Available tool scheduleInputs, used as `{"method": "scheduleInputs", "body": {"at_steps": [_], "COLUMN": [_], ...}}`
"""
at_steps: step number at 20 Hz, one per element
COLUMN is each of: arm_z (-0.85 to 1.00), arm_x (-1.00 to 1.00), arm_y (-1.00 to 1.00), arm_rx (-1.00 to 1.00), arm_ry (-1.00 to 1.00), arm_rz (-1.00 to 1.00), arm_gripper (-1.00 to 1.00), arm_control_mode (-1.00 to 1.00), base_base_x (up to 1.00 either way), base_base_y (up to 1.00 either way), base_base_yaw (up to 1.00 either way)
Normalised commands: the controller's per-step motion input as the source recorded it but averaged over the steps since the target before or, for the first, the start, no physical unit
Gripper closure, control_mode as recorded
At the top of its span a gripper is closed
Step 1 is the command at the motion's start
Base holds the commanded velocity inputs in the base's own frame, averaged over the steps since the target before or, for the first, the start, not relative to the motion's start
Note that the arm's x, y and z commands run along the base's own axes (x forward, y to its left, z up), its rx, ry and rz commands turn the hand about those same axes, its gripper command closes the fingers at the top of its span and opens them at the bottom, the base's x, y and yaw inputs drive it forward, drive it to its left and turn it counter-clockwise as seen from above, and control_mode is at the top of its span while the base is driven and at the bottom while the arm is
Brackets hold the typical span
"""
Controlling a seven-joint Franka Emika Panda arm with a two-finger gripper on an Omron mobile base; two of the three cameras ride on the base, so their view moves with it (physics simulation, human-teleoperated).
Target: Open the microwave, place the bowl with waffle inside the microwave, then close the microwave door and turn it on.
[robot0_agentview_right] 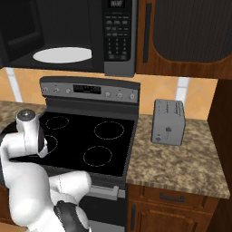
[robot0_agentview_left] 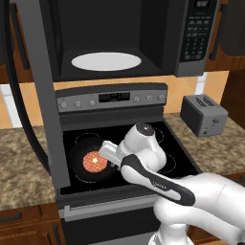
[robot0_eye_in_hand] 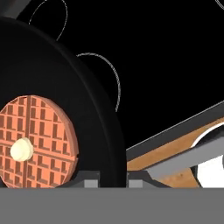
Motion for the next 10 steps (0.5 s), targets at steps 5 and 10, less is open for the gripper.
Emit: {"method": "scheduleInputs", "body": {"at_steps": [5, 10], "arm_z": [1.0, 1.0], "arm_x": [-0.01, -0.19], "arm_y": [-0.3, -0.38], "arm_rx": [-0.12, 0.0], "arm_ry": [0.02, -0.01], "arm_rz": [0.0, 0.0], "arm_gripper": [1.0, 1.0], "arm_control_mode": [-1.0, -1.0], "base_base_x": [0.0, 0.0], "base_base_y": [0.0, 0.0], "base_base_yaw": [0.0, 0.0]}}
